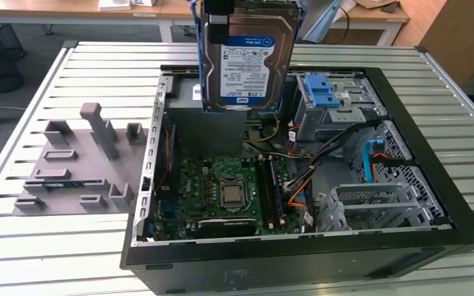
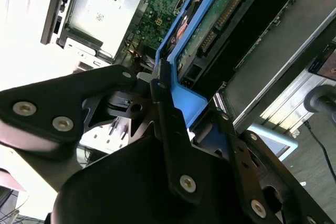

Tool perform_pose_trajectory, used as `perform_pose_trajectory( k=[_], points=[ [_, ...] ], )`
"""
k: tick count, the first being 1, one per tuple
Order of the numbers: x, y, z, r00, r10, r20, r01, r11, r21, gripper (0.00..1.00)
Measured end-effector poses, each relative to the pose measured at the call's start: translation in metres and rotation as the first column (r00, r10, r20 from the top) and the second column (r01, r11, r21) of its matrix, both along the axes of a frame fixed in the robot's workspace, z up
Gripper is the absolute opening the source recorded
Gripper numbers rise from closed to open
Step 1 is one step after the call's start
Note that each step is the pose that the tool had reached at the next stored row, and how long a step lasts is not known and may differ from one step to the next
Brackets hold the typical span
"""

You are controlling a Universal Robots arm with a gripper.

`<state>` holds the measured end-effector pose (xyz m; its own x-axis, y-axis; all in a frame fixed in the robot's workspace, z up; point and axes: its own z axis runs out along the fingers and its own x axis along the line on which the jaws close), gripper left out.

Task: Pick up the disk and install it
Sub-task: 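Insert the disk into the insertion slot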

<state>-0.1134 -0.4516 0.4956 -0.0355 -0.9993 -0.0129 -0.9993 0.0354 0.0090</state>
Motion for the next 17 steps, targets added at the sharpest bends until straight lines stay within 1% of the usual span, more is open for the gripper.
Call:
perform_pose_trajectory(
  k=[3, 8, 17],
  points=[
    [0.0024, -0.0010, -0.0003, 1.0000, 0.000, 0.0001, 0.000, 1.0000, 0.0000, 0.37],
    [0.0135, -0.0011, -0.0005, 1.0000, 0.000, 0.0000, 0.000, 1.0000, -0.0001, 0.37],
    [0.0143, -0.0011, -0.0006, 1.0000, 0.000, 0.0000, 0.000, 1.0000, -0.0001, 0.37]
  ],
)
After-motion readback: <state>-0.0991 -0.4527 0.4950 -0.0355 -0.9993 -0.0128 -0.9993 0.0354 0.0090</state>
